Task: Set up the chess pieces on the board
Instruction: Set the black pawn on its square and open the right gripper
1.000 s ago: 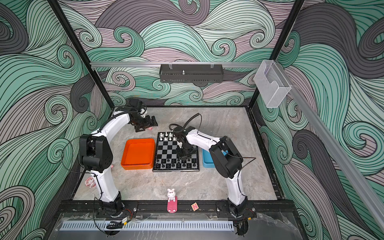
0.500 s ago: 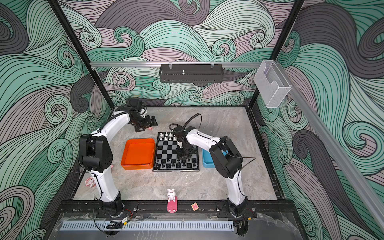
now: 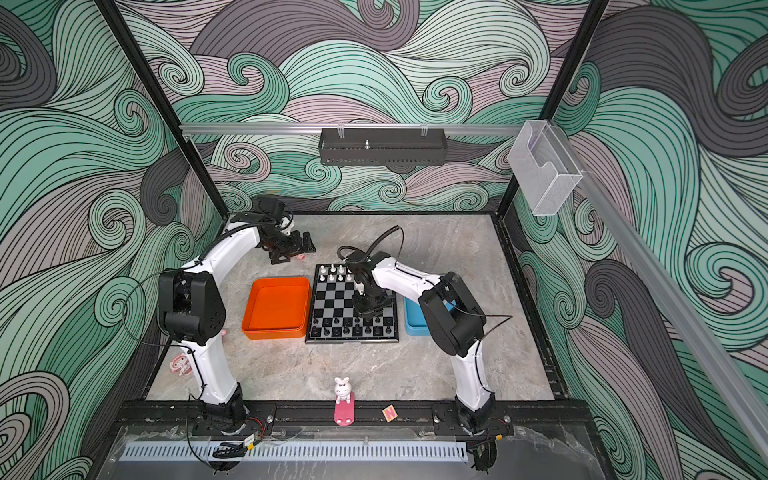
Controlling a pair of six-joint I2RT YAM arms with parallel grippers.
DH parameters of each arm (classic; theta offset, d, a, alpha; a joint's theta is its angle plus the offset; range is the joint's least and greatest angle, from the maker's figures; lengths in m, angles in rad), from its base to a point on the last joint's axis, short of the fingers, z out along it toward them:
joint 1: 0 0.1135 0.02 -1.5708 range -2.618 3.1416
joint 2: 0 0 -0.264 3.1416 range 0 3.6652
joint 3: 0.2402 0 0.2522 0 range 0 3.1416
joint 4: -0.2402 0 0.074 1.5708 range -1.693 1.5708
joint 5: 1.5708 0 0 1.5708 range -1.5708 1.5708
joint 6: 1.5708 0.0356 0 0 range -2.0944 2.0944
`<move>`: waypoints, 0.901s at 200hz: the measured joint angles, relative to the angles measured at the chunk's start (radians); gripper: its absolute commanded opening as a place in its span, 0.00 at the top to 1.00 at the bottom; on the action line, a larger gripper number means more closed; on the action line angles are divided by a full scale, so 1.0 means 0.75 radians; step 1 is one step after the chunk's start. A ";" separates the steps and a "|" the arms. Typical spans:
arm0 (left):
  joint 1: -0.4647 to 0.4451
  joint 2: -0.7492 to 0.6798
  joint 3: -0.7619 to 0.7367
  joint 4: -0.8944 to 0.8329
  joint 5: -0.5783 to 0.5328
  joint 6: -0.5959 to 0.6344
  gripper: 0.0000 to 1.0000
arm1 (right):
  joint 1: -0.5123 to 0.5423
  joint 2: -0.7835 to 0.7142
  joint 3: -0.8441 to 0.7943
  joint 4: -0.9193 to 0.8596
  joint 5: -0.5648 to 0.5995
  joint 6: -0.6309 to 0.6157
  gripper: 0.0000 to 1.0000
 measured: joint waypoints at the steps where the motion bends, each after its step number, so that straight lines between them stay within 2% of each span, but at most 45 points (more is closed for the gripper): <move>1: 0.000 0.000 -0.001 0.000 0.000 -0.001 0.01 | 0.000 0.000 0.001 0.000 0.000 0.000 0.87; 180: 0.000 0.000 -0.001 0.001 0.011 -0.001 0.01 | 0.000 0.000 0.007 -0.001 -0.011 -0.001 0.82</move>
